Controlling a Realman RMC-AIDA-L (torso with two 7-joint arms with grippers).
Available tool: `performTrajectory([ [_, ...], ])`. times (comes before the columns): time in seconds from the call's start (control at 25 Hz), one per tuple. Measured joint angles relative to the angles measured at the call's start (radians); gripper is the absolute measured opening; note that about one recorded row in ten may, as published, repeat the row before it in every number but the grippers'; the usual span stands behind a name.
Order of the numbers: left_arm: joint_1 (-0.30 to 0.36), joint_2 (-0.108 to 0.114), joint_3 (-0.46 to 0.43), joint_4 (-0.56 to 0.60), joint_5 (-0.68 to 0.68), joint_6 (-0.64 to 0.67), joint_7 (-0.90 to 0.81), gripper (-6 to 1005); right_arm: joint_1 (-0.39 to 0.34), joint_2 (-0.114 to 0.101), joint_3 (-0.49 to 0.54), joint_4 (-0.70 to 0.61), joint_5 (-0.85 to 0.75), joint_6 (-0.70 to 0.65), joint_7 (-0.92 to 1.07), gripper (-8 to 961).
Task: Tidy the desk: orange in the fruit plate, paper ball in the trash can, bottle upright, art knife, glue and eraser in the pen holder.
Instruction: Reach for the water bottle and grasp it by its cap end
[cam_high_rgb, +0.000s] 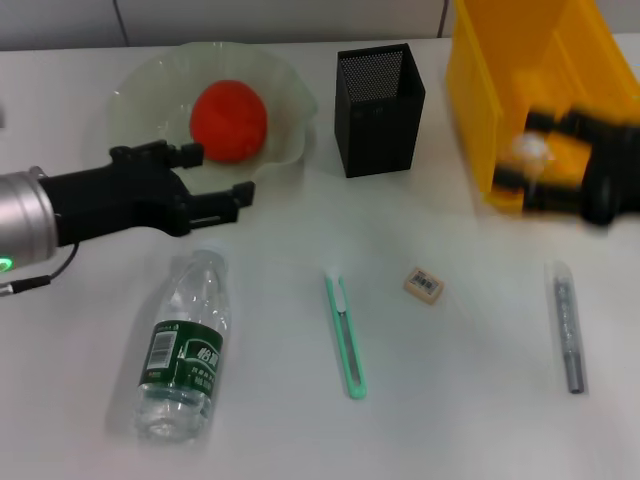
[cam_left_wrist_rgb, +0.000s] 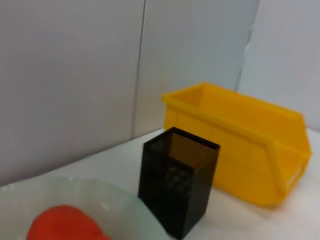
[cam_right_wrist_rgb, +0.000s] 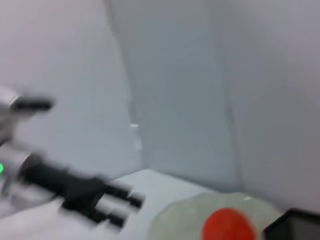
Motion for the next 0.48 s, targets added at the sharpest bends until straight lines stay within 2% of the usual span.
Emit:
performTrajectory([
  [0.04, 0.000, 0.000, 0.000, 0.000, 0.000, 0.000, 0.000, 819, -0.007, 0.000, 0.000, 0.046, 0.003, -0.026, -0.071, 852],
  [0.08, 0.023, 0.000, 0.034, 0.062, 0.049, -0.025, -0.065, 819, -0.010, 0.000, 0.000, 0.090, 0.004, -0.041, -0.127, 852],
  [0.12, 0.072, -0.002, 0.112, 0.205, 0.185, -0.060, -0.263, 818, -0.012, 0.000, 0.001, 0.142, 0.004, -0.054, -0.184, 852],
  [0.2, 0.098, -0.002, 0.198, 0.333, 0.366, -0.072, -0.512, 818, -0.010, 0.000, 0.004, 0.235, 0.005, -0.068, -0.277, 853],
  [0.24, 0.098, -0.002, 0.198, 0.333, 0.366, -0.072, -0.512, 818, -0.009, 0.000, 0.006, 0.275, 0.006, -0.073, -0.318, 853],
  [0.28, 0.095, -0.003, 0.272, 0.393, 0.525, -0.075, -0.686, 818, -0.008, 0.000, 0.009, 0.309, 0.006, -0.075, -0.352, 853],
  [0.44, 0.048, -0.006, 0.391, 0.416, 0.769, -0.056, -0.912, 817, -0.004, -0.001, 0.003, 0.382, 0.007, -0.077, -0.447, 852],
  [0.48, 0.041, -0.007, 0.400, 0.414, 0.789, -0.053, -0.928, 816, -0.003, -0.001, 0.003, 0.390, 0.006, -0.077, -0.461, 852],
])
